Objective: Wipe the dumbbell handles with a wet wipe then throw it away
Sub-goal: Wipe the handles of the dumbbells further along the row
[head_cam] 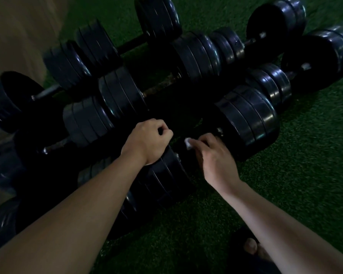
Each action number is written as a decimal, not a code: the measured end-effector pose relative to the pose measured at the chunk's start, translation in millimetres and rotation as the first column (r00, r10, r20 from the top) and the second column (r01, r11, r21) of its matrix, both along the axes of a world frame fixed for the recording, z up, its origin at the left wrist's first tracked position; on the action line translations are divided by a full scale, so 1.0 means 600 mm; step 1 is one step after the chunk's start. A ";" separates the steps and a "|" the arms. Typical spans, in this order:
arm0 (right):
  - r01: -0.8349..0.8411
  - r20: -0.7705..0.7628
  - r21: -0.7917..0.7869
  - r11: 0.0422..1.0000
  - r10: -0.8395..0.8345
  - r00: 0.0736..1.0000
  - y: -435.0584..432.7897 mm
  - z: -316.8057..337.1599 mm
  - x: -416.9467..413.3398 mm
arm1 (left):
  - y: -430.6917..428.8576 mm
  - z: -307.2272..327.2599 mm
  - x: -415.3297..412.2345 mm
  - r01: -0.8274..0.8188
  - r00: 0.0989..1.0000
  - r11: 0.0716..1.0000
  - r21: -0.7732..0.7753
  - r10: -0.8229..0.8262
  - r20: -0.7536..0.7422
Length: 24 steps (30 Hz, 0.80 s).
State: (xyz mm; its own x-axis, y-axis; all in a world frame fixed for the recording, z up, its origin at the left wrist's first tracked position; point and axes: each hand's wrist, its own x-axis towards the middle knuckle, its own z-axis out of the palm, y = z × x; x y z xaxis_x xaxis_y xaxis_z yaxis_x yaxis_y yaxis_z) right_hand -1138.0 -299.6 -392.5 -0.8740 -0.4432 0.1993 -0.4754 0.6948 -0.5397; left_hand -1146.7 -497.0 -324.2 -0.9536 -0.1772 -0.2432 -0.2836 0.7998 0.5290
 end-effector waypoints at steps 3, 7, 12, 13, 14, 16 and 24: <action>-0.054 0.002 0.051 0.997 0.054 0.999 -0.007 -0.007 0.033 | -0.001 -0.003 0.000 0.004 1.000 1.000 -0.005 -0.004 -0.002; -0.074 0.056 -0.017 0.997 0.075 0.996 -0.002 -0.015 0.059 | -0.003 -0.004 -0.002 0.003 1.000 1.000 -0.002 -0.003 -0.001; 0.669 0.795 -0.236 0.704 -0.257 0.550 -0.006 0.001 0.064 | -0.003 -0.002 -0.001 0.007 1.000 1.000 0.008 -0.007 0.004; 0.840 0.929 -0.185 0.510 -0.189 0.319 -0.010 0.004 0.055 | -0.003 -0.002 -0.001 0.005 1.000 1.000 0.006 -0.005 0.003; 0.927 0.981 -0.119 0.357 -0.101 0.165 -0.011 0.006 0.043 | -0.002 -0.002 -0.001 0.004 1.000 1.000 0.004 -0.004 0.003; 0.985 0.995 -0.099 0.139 0.042 0.094 -0.012 0.008 0.014 | -0.001 -0.003 -0.001 0.001 1.000 1.000 0.005 -0.001 0.001; 0.974 0.975 -0.186 0.127 0.143 0.167 -0.029 0.001 0.022 | -0.004 -0.003 -0.004 0.004 1.000 1.000 -0.004 -0.004 0.010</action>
